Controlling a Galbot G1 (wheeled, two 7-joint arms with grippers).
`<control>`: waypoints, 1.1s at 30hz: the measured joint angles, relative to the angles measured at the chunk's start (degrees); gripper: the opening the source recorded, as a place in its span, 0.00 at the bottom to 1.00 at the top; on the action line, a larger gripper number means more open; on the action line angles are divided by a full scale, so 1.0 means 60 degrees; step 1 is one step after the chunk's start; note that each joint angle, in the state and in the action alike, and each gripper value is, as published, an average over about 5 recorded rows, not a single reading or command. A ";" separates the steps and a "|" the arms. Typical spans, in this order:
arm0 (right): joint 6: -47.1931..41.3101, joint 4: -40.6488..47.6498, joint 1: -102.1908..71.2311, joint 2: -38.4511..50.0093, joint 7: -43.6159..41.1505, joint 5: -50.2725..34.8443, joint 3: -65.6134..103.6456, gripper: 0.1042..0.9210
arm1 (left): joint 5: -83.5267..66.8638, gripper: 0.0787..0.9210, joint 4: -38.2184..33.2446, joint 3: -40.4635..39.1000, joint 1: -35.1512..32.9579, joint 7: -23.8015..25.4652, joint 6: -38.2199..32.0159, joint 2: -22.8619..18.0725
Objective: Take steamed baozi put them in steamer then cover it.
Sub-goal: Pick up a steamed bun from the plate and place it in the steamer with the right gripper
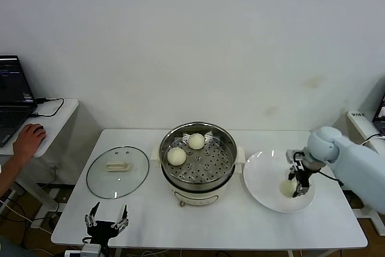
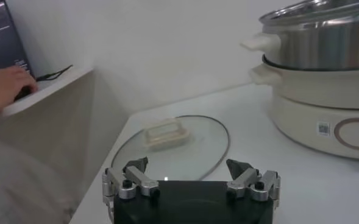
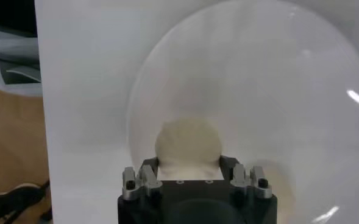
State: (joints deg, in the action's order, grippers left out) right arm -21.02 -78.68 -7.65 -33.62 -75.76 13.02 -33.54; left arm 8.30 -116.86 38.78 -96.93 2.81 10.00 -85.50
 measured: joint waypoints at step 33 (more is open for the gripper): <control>0.5484 0.1154 0.5147 -0.4093 -0.1496 -0.3340 -0.2264 0.64 | -0.0021 0.88 -0.0223 0.0294 -0.0115 -0.0394 -0.0231 -0.0207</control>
State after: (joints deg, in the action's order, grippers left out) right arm 11.88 -71.76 23.24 -58.18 -84.73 -7.02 -47.13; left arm 8.18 -118.19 40.55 -97.62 0.44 8.61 -86.75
